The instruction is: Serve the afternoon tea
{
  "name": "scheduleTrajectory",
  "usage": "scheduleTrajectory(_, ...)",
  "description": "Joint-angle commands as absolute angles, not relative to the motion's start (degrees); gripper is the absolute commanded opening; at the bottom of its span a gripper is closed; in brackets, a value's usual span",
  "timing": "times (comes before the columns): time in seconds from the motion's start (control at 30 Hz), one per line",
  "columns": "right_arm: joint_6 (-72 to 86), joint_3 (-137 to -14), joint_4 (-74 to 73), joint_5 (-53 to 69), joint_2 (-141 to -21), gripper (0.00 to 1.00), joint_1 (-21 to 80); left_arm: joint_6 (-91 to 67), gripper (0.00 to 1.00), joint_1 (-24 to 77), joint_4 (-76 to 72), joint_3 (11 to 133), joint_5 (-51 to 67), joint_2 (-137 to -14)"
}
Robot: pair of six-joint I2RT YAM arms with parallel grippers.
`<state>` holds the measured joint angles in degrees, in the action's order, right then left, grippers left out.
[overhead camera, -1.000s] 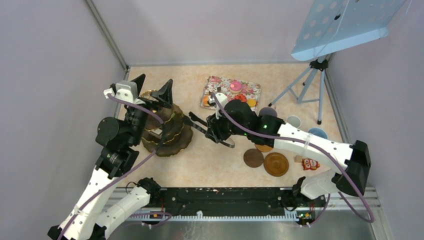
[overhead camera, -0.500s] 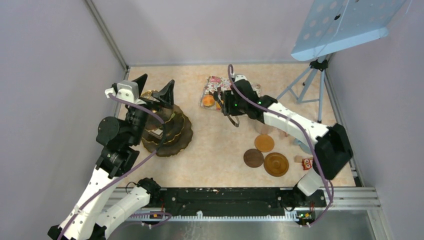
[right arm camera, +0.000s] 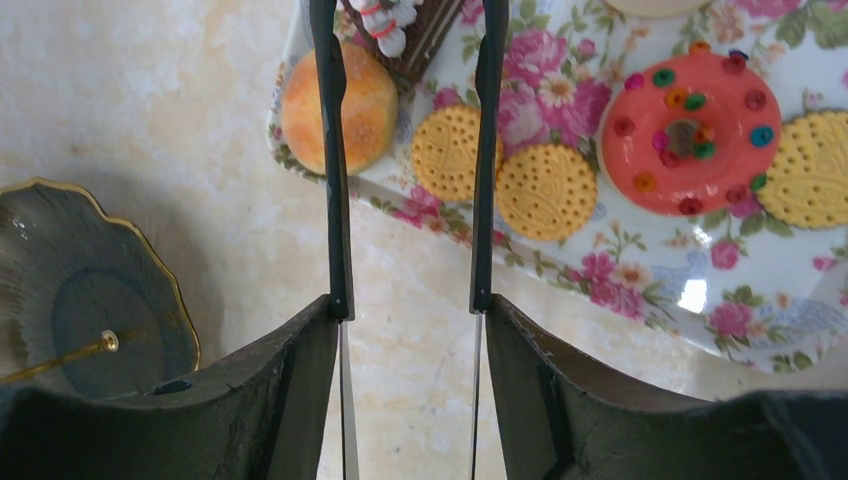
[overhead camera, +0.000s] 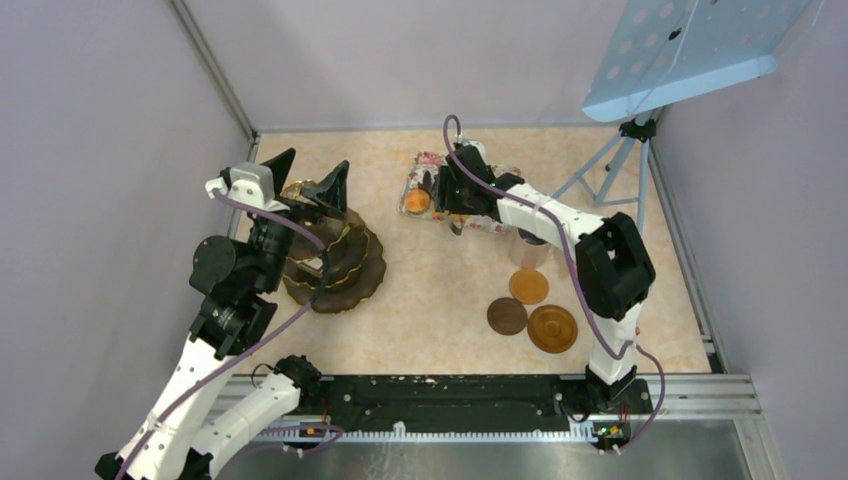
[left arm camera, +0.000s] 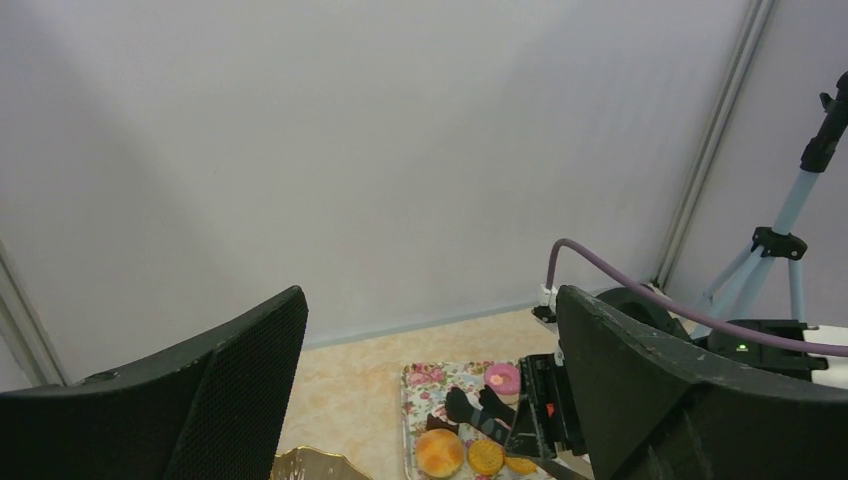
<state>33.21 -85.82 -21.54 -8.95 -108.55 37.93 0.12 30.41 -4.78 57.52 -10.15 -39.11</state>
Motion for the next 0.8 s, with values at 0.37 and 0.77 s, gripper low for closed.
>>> scheduleTrajectory(0.37, 30.0, -99.5, -22.8, -9.7, -117.5, 0.59, 37.8, -1.4, 0.99, 30.1, -7.4, 57.3, -9.7, -38.6)
scheduleTrajectory(0.77, 28.0, -101.2, -23.6, -9.1, -119.7, 0.57, 38.7, -1.7, 0.99, 30.0, -7.4, 57.3, -9.3, -38.4)
